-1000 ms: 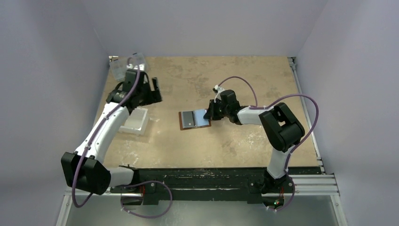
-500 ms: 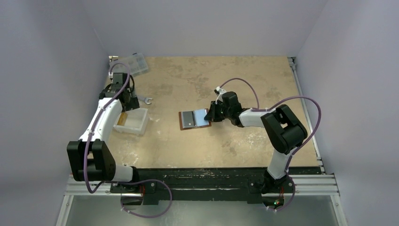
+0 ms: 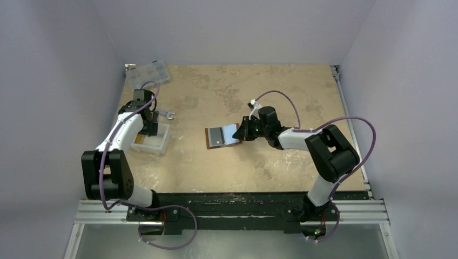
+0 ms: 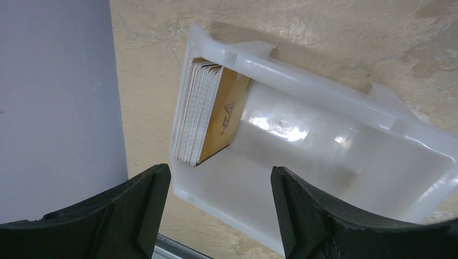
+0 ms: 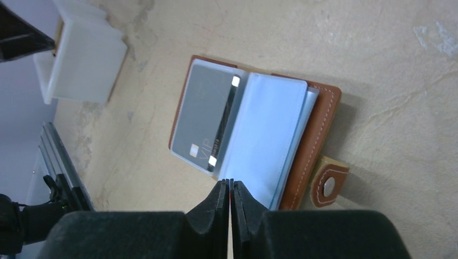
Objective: Put the credit cards into the card holder
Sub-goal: Open the card holder at the center of the board, then pick up the credit card from the storage box.
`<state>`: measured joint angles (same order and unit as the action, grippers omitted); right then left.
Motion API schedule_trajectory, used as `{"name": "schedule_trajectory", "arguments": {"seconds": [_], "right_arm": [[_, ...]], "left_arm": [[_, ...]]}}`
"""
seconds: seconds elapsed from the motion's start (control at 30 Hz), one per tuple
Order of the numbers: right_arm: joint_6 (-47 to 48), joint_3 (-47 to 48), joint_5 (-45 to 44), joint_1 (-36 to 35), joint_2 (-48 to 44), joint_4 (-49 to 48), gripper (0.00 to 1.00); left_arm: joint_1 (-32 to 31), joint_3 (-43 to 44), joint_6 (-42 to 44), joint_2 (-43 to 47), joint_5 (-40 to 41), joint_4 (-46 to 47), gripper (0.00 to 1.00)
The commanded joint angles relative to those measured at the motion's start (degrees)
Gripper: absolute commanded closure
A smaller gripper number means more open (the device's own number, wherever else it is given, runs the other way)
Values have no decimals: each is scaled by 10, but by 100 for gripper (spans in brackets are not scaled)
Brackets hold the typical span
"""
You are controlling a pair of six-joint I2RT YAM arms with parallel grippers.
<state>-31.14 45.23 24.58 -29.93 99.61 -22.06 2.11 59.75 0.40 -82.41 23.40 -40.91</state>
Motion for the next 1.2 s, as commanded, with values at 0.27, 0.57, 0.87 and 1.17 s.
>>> {"name": "schedule_trajectory", "arguments": {"seconds": [0.27, 0.57, 0.87, 1.17], "right_arm": [[-21, -15, 35, 9, -22, -65, 88], [-26, -20, 41, 11, -22, -77, 88], [-27, -22, 42, 12, -27, -78, 87], [-29, -23, 45, 12, -27, -81, 87]], "left_arm": [[5, 23, 19, -86, 92, 61, 24], [8, 18, 34, -114, 111, 80, 27], [17, 11, 37, -130, 120, 99, 30], [19, 9, 38, -135, 149, 100, 39]]}}
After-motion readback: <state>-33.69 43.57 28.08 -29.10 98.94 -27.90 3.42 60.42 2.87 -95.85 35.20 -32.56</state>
